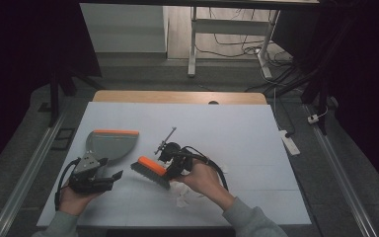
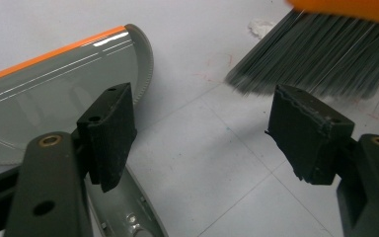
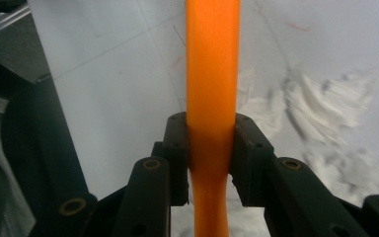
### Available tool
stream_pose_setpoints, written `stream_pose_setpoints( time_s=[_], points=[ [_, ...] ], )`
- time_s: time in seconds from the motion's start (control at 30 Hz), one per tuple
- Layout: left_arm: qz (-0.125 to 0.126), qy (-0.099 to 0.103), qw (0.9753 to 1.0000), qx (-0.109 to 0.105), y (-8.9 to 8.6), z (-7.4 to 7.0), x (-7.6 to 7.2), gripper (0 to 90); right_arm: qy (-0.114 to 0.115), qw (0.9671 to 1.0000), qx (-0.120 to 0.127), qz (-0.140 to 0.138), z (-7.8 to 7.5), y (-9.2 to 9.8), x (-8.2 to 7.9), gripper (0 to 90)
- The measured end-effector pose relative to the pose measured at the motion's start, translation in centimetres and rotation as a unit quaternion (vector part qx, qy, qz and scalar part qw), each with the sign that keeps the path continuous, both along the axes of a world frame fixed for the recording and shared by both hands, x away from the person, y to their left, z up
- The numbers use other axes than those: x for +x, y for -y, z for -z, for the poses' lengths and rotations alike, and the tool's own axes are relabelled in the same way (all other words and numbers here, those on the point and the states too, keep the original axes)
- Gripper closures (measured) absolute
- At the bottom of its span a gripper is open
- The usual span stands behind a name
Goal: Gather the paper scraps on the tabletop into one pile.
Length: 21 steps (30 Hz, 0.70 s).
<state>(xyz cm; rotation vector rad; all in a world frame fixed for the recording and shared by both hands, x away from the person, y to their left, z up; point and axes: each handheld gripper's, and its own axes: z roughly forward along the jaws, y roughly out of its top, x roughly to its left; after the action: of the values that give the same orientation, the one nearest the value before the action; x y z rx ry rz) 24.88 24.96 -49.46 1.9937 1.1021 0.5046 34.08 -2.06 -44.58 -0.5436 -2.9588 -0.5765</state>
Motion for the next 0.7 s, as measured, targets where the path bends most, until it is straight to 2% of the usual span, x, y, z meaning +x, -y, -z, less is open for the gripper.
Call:
stream_pose_setpoints(
  time_s=[0.1, 0.23, 0.3, 0.4, 0.43, 0.5, 0.53, 0.6, 0.7],
  points=[
    [-0.001, 0.0, 1.0, -0.001, -0.1, 0.0, 0.0, 27.1, -0.006, 0.9997, -0.018, 0.015, 0.5, -0.1, 0.5, 71.0],
    [0.0, 0.001, 1.0, -0.001, -0.2, 0.0, 0.0, 27.2, -0.014, 0.9982, -0.027, 0.051, 0.5, 1.8, 1.5, 71.0],
    [0.001, 0.0, 1.0, 0.0, -0.1, 0.0, 0.0, 27.2, 0.002, 0.9971, -0.038, 0.066, 0.4, 3.1, 1.7, 71.0],
    [0.002, 0.001, 1.0, 0.001, 0.0, 0.0, 0.0, 27.2, 0.011, 0.9948, -0.044, 0.092, -0.1, 5.1, 2.1, 71.0],
    [0.002, 0.001, 1.0, 0.001, 0.0, 0.0, 0.0, 27.2, 0.011, 0.9945, -0.04, 0.096, -0.3, 5.7, 2.2, 71.0],
    [0.003, 0.0, 1.0, 0.001, 0.1, 0.0, 0.0, 27.2, 0.003, 0.9948, -0.017, 0.1, -1.0, 6.7, 2.4, 70.9],
    [0.003, 0.0, 1.0, 0.001, 0.1, 0.0, 0.1, 27.2, 0.01, 0.9956, 0.0, 0.093, -1.6, 7.0, 2.4, 71.0],
    [0.003, -0.001, 1.0, 0.002, 0.1, 0.0, 0.1, 27.2, 0.019, 0.9946, 0.027, 0.098, -2.9, 7.2, 2.2, 71.0],
    [0.004, 0.0, 1.0, 0.004, 0.2, 0.0, 0.2, 27.2, 0.035, 0.9936, 0.042, 0.099, -4.1, 6.6, 2.2, 71.0]
  ],
)
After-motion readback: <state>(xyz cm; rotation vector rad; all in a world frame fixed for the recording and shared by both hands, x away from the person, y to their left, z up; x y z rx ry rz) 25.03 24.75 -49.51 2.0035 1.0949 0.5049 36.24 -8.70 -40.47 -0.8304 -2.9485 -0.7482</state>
